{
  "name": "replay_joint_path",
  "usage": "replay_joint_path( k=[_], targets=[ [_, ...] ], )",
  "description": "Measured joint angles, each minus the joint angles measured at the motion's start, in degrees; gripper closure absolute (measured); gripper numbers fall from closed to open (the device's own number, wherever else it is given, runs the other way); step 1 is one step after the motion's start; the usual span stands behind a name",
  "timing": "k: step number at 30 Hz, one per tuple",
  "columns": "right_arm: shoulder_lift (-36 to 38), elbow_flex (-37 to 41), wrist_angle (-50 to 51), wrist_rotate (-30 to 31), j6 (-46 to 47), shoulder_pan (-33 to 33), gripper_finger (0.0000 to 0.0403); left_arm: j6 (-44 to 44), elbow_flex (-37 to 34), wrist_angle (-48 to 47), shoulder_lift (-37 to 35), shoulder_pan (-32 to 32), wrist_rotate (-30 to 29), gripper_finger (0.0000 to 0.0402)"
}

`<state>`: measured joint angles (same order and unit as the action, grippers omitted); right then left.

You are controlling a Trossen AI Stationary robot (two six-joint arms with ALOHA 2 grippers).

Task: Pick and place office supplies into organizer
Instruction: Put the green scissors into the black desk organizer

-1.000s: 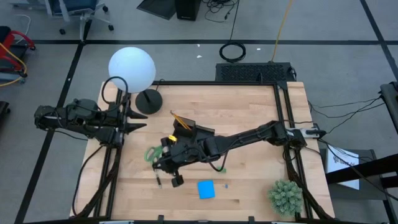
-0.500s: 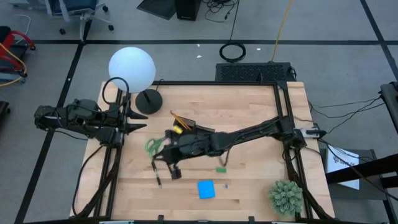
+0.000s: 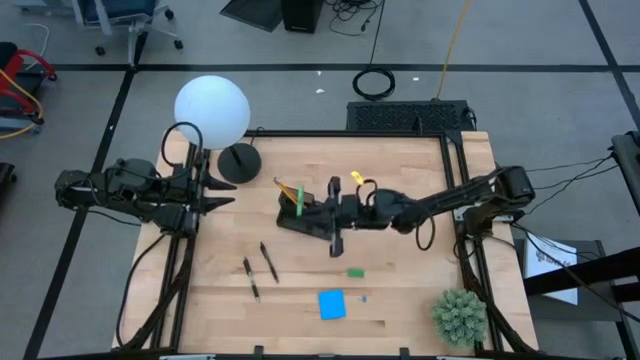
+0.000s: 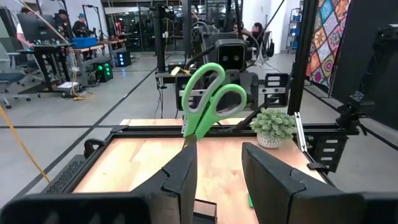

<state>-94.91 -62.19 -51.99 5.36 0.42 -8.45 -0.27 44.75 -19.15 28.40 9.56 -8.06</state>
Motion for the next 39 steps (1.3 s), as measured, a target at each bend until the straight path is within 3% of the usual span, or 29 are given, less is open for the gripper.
replay_joint_path(
  k=[7, 17, 30, 39],
  targets=[
    [0.0, 0.0, 5.7, -5.1, 4.8, 4.5, 0.0393, 0.0, 0.0, 0.0, 0.0, 0.0, 0.0, 0.0275],
    [0.0, 0.1, 7.4, -5.7, 4.5, 5.0, 0.0392, 0.0, 0.0, -0.4, 0.0, 0.0, 0.0, 0.0275],
    [-0.9, 6.7, -2.6, -5.7, 8.1, 6.3, 0.0393, 0.1, 0.0, -0.4, 0.1, 0.0, -0.7, 0.0275],
    [-3.8, 6.9, -5.4, -7.2, 9.8, 7.9, 0.0393, 0.2, 0.0, -0.3, 0.1, 0.0, -1.1, 0.0275]
  ],
)
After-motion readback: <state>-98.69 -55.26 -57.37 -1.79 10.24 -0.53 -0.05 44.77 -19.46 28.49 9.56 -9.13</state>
